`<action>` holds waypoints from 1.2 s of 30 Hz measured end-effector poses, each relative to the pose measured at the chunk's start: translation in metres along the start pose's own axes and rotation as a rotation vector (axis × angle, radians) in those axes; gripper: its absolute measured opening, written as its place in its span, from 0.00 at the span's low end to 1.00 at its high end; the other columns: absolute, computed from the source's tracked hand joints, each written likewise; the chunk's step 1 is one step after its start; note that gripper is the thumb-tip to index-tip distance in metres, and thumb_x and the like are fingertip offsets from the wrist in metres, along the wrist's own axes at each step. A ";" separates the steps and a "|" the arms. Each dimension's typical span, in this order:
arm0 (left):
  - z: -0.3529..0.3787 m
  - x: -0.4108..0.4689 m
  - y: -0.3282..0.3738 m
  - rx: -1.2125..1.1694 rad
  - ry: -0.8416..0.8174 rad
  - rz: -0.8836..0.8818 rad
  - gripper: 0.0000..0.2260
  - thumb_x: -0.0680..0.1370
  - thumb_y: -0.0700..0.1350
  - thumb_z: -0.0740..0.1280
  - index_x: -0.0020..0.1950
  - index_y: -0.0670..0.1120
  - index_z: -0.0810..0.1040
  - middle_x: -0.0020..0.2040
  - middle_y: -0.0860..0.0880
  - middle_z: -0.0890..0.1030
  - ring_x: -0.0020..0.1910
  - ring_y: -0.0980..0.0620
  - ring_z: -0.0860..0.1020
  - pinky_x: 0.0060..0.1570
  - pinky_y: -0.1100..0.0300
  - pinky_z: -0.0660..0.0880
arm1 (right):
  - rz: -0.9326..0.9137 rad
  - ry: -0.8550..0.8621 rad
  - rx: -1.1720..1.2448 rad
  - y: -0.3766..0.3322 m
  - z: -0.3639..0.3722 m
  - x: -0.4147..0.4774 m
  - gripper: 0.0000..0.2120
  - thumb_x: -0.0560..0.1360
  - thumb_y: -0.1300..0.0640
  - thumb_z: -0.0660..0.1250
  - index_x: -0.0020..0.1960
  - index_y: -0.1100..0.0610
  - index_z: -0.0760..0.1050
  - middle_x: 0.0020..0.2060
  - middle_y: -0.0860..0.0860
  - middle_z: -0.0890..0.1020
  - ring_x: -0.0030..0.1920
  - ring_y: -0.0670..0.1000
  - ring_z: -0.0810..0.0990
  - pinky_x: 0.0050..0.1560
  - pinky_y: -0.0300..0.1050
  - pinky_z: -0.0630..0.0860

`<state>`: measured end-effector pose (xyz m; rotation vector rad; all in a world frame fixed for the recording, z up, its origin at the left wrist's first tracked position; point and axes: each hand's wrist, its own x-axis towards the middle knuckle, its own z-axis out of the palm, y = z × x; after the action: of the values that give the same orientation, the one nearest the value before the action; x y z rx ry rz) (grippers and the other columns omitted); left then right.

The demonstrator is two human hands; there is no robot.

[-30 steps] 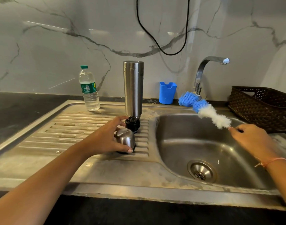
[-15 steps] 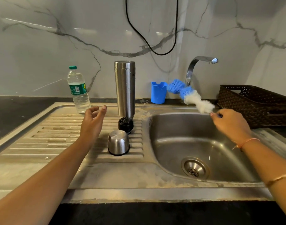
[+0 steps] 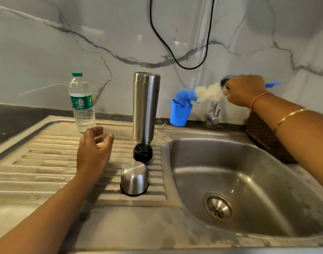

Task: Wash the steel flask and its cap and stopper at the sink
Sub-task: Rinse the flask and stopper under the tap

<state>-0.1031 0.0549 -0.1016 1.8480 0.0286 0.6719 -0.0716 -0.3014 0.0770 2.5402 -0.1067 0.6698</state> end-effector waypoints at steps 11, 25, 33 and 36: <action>0.005 -0.002 -0.003 0.025 0.012 0.049 0.11 0.77 0.44 0.67 0.59 0.49 0.72 0.56 0.51 0.73 0.54 0.53 0.74 0.44 0.63 0.69 | -0.063 0.043 -0.553 -0.046 -0.013 0.081 0.12 0.78 0.59 0.57 0.55 0.55 0.78 0.55 0.55 0.77 0.58 0.58 0.73 0.70 0.64 0.54; 0.013 0.001 -0.011 0.021 -0.031 0.080 0.09 0.77 0.41 0.67 0.54 0.52 0.73 0.52 0.52 0.73 0.51 0.56 0.74 0.44 0.69 0.69 | -0.249 0.064 -0.460 -0.054 0.033 0.115 0.12 0.78 0.59 0.55 0.57 0.56 0.74 0.56 0.55 0.77 0.59 0.58 0.73 0.70 0.58 0.55; 0.011 0.003 -0.010 0.032 -0.010 0.081 0.09 0.77 0.40 0.67 0.54 0.51 0.73 0.54 0.51 0.73 0.53 0.54 0.74 0.48 0.63 0.71 | -0.316 0.401 -0.256 -0.059 0.039 0.114 0.07 0.68 0.69 0.62 0.46 0.66 0.75 0.39 0.64 0.77 0.41 0.65 0.77 0.54 0.61 0.72; 0.010 0.006 -0.011 0.026 0.003 0.080 0.09 0.77 0.39 0.66 0.54 0.51 0.73 0.53 0.51 0.73 0.52 0.54 0.74 0.44 0.68 0.69 | -0.293 0.527 -0.151 -0.058 0.036 0.108 0.07 0.68 0.69 0.59 0.45 0.67 0.73 0.36 0.64 0.76 0.37 0.65 0.75 0.49 0.60 0.74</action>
<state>-0.0906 0.0525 -0.1109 1.8815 -0.0355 0.7328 0.0498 -0.2633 0.0758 2.0985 0.3738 1.1293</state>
